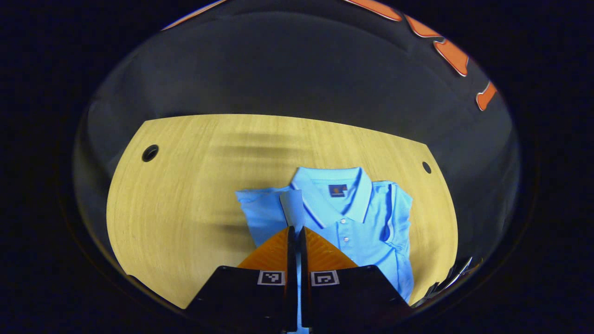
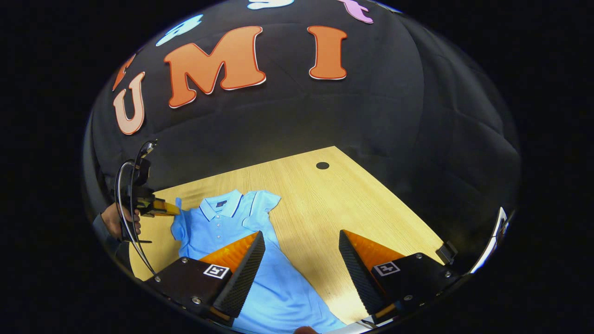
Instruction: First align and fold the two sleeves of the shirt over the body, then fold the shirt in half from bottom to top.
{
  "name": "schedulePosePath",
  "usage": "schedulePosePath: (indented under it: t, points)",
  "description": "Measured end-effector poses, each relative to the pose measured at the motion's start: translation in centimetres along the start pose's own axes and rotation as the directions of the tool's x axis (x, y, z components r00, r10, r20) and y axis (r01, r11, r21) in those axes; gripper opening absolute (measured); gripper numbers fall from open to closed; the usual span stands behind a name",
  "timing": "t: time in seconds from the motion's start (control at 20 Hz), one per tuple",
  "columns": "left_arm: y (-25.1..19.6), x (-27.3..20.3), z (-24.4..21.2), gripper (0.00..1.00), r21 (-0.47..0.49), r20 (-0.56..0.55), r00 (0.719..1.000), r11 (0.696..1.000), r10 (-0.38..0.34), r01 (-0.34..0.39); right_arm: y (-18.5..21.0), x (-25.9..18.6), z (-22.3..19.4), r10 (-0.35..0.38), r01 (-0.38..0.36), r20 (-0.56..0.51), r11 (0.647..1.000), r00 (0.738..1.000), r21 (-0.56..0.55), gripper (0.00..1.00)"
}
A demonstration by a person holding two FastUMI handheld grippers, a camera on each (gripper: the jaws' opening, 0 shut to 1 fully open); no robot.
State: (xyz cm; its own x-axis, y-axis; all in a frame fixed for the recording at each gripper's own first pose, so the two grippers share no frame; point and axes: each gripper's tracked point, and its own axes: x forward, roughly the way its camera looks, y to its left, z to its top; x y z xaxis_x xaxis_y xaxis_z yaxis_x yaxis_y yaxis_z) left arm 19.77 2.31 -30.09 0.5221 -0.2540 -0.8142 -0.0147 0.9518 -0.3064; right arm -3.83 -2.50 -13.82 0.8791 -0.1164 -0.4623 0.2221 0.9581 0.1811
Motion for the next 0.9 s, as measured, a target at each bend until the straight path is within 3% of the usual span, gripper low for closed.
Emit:
schedulePosePath:
  t: [0.3,0.6,0.65,0.7,0.85,0.9]
  points:
    - [-7.9,2.7,0.3,0.07,0.060,-0.025,0.993,0.991,-0.116,0.117,-1.3,-1.1,-1.4,-0.042,0.042,-0.014,0.999,0.999,0.027,0.97]
    - [-11.9,4.7,-0.6,0.09,0.099,-0.080,0.979,0.976,-0.187,0.194,-1.9,-1.9,-2.5,-0.071,0.072,-0.026,0.997,0.997,0.020,0.97]
    - [-12.6,4.6,-1.0,0.23,0.092,-0.097,0.971,0.969,-0.219,0.228,-1.8,-1.9,-2.7,-0.067,0.067,-0.031,0.998,0.997,0.013,0.97]
    - [-12.9,3.8,-1.3,0.26,0.091,-0.100,0.966,0.965,-0.239,0.248,-1.9,-2.0,-2.8,-0.063,0.064,-0.035,0.998,0.997,0.009,0.97]
    - [-11.7,3.0,-2.3,0.87,0.153,-0.078,0.977,0.966,-0.200,0.210,-1.5,-1.7,-3.0,-0.030,0.030,-0.044,1.000,0.999,0.003,0.97]
    - [-11.3,2.4,-2.8,1.00,0.172,-0.071,0.980,0.965,-0.188,0.197,-1.4,-1.6,-3.1,-0.015,0.015,-0.047,1.000,0.999,-0.011,0.97]
